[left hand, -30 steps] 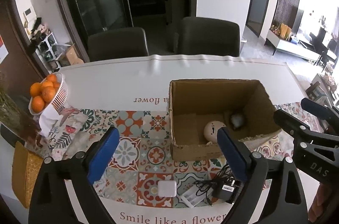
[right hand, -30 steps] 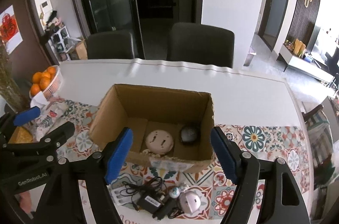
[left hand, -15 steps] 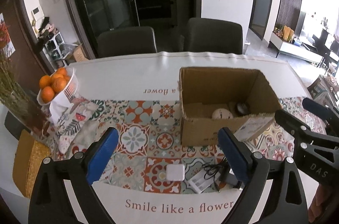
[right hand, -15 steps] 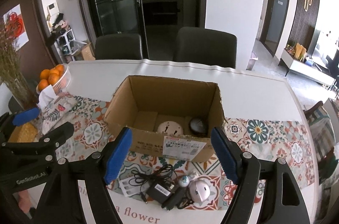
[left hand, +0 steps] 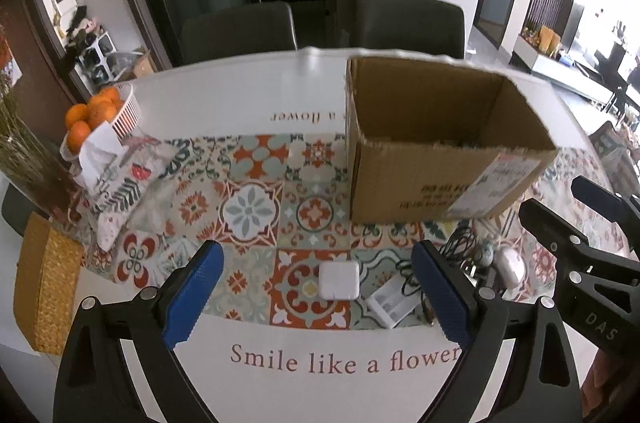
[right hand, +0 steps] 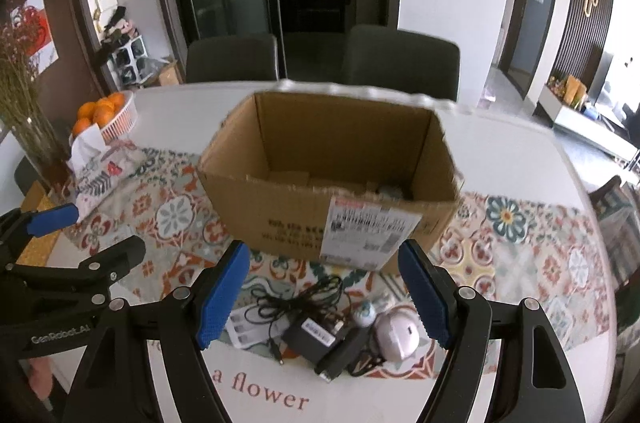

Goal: Organize rigid objects
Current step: 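Withdraw both grippers from the box back toward the remaining items, then lower the left gripper onto the white square charger and close it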

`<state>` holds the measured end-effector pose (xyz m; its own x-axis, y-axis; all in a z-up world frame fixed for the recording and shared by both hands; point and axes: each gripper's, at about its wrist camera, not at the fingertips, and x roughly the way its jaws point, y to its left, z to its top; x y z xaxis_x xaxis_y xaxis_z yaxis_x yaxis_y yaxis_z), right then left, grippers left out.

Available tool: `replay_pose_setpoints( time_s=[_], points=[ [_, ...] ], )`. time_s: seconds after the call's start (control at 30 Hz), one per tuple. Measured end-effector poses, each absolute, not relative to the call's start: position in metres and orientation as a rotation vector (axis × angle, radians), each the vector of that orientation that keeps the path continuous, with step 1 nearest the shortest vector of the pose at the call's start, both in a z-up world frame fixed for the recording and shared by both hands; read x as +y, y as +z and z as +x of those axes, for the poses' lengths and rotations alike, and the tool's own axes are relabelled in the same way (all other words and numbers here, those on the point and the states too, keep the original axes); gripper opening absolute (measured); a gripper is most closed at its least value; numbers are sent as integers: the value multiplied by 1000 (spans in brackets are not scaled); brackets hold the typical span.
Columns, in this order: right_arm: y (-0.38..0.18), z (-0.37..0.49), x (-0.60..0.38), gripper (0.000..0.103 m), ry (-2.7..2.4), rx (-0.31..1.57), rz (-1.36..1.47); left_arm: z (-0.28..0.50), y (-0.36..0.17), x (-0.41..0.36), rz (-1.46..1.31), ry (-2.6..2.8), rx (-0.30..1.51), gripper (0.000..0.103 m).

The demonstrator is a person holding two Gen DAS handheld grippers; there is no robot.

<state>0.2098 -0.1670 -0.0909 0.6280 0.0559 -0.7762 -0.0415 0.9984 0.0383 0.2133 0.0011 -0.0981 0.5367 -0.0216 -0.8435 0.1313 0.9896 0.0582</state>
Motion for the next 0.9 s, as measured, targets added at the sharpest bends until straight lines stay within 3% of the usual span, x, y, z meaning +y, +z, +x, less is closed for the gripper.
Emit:
replay_pose_setpoints(
  time_s=[0.47, 0.9],
  points=[
    [-150, 215, -159, 77, 92, 1020, 54, 221, -159, 6, 114, -113, 1122, 95],
    [-188, 227, -150, 77, 97, 1097, 29, 239, -215, 3, 83, -142, 1250, 81]
  ],
)
